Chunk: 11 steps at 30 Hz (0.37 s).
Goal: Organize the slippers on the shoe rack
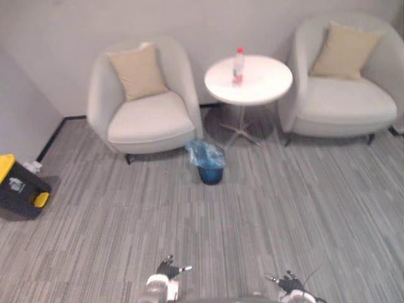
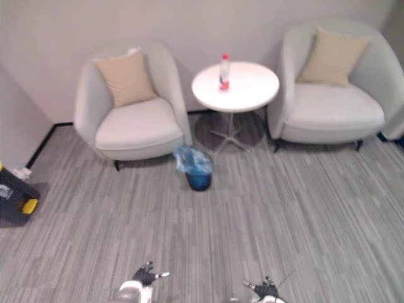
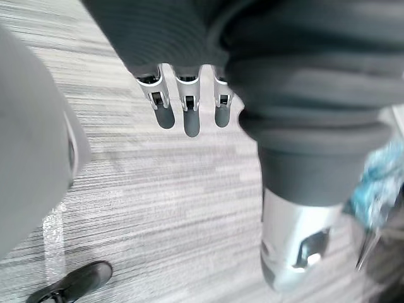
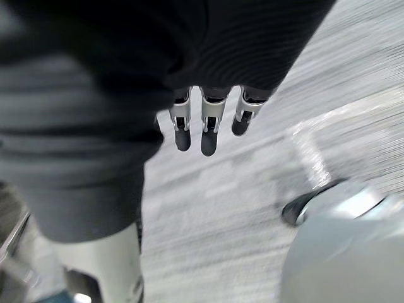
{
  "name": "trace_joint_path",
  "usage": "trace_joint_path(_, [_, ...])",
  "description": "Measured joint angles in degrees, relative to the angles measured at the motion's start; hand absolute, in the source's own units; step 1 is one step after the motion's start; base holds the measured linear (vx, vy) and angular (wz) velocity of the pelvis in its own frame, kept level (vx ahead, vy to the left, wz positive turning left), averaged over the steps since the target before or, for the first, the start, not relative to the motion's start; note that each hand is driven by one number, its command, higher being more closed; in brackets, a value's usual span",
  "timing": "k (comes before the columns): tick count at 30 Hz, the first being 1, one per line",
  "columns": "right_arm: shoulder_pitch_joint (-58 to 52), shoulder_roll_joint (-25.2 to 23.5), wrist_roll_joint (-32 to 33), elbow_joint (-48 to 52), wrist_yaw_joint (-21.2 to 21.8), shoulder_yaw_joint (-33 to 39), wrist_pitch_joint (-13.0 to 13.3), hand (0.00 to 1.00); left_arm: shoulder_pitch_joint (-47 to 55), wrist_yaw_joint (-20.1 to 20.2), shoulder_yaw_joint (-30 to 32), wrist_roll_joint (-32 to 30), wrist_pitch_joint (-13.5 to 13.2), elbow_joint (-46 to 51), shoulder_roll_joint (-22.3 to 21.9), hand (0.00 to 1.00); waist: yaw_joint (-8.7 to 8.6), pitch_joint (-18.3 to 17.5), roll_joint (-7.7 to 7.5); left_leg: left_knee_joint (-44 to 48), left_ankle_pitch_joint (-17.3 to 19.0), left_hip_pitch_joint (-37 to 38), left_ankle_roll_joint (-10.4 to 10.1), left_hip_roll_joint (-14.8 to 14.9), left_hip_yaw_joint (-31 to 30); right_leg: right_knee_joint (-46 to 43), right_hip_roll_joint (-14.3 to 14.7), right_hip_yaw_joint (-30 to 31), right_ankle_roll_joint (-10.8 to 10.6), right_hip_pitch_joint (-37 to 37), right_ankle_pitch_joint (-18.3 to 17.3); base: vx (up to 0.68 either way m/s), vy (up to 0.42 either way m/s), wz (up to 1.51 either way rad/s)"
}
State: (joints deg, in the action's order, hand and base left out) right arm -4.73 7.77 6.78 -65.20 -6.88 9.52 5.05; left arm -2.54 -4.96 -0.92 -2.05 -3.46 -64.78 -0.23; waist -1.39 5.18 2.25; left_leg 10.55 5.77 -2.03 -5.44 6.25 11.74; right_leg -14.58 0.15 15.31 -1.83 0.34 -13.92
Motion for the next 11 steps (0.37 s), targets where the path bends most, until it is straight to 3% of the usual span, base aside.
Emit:
trace_joint_path(5, [-1.84, -1.65, 0.11, -1.04, 0.14, 0.55, -0.13, 0.0, 1.1, -0.37, -3.0, 0.04, 0.08, 0.0, 3.53, 0.0, -0.19, -1.57, -3.03, -7.39, -2.22, 2.44, 0.81, -2.64, 1.07, 2.65, -2.29, 0.56, -0.49, 0.19, 0.18, 0.11, 0.053, -0.09])
trace_joint_path(11, [-2.41, -0.99, 0.07, -1.09, 0.26, 1.41, -0.36, 0.0, 1.55, -1.02, -2.86, 0.11, 0.04, -0.04, 4.08, 0.0, -0.2, -1.72, -1.83, -10.43, -2.73, 5.3, 0.94, -3.2, -0.43, 4.12, -2.65, -1.52, -0.17, 2.81, 0.4, 0.08, -0.008, 0.12])
